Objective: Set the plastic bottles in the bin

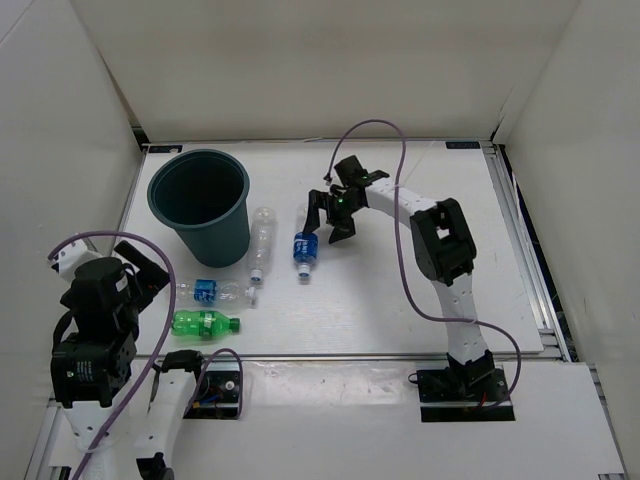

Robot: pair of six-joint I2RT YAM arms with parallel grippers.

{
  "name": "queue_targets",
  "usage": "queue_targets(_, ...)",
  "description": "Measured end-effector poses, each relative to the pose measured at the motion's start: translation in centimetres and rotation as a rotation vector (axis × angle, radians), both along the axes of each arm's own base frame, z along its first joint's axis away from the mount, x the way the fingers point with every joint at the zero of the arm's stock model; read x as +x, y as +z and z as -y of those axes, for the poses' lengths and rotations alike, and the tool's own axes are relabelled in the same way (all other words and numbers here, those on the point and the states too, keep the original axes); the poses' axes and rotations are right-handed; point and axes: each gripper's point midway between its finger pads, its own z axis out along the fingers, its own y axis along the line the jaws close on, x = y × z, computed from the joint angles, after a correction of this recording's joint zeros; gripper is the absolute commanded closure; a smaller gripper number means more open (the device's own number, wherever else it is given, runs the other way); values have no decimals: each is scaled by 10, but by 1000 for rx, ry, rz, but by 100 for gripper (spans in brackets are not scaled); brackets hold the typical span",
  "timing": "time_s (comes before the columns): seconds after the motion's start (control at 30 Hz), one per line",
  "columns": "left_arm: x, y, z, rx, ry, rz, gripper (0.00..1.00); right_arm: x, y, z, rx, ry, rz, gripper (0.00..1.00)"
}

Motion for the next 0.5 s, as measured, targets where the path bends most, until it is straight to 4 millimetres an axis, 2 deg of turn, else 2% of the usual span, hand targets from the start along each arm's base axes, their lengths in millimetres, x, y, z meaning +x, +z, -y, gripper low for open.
queue_targets(0.07,0,1,1,6,-14,-4,0,2,0,-13,13,13,1,4)
queue_targets(0.1,0,2,2,6,-19,-5,0,4,0,-20,20,20,10,11)
queue_targets(0.17,2,5,3,9,-31,-6,0,7,-2,-32,31,29,19,18)
queue_targets(0.2,3,6,3,10,-36,-8,0,7,-3,-37,36,28,16,28)
queue_targets(0.27,4,8,4,11,-44,-10,0,2,-3,-45,53,34,-1,35)
queue_targets(0.3,5,9,5,10,-48,-10,0,0,-3,-47,56,34,-7,42)
queue_targets(0.37,5,9,6,9,-55,-10,0,0,-2,-47,58,31,-13,47)
queue_targets(0.4,5,9,6,7,-57,-10,0,0,-2,-46,60,25,-19,54)
queue_targets(0.5,6,9,8,-16,-45,1,0,-3,2,-34,56,-4,-44,58)
